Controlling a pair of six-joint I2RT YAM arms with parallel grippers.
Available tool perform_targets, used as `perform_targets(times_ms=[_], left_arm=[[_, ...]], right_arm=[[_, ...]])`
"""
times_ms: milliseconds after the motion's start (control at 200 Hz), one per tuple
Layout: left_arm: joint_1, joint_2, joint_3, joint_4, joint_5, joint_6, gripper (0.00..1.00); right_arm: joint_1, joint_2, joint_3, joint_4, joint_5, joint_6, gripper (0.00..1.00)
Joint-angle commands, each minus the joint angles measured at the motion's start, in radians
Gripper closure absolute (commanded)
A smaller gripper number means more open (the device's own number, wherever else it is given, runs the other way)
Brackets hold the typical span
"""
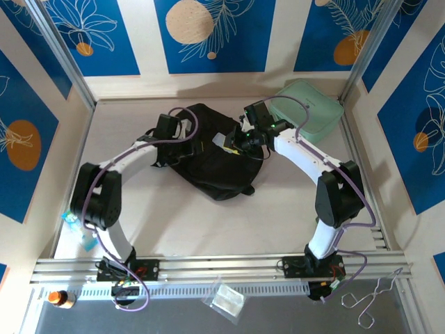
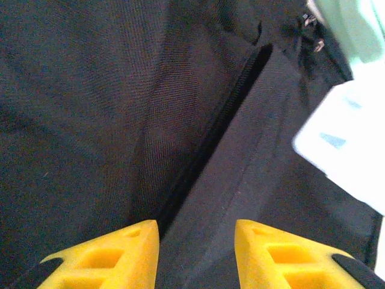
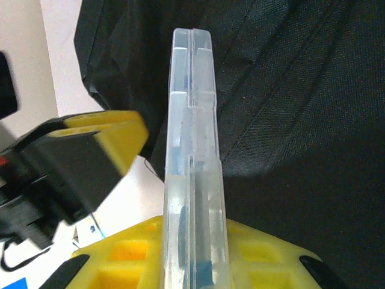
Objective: Pack books, pencil case, and school supplies into a backpack
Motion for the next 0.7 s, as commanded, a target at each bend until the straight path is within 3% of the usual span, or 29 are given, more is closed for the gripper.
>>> perform_targets(times_ms=[0,165,350,575,695], left_arm=[[-0.019,0.055,0.067,-0.033,0.028,0.057,0.64],[-0.040,0.123,0.127,-0.111,0.022,0.106,0.67],[-0.051,0.100,0.114,-0.083,0.076,0.148,0.87],[-0.092,0.068,0.122,-0.089,0.119,0.251,0.87],[-0.097,0.059,0.105,-0.072,0.125,0.263,0.86]], right_arm=[[0.002,0.004,0.047,-0.016,-0.033,0.017,0.87],[-0.001,0.016,0.048,-0.014,-0.033,0.022,0.87],[-0.014,0.037,0.060,-0.013,-0.054,0.041,0.87],[-0.008,0.117,0.128,0.001,-0.146,0.053,0.87],[-0.007,0.151,0.150,-0.044,-0.132,0.064,0.87]])
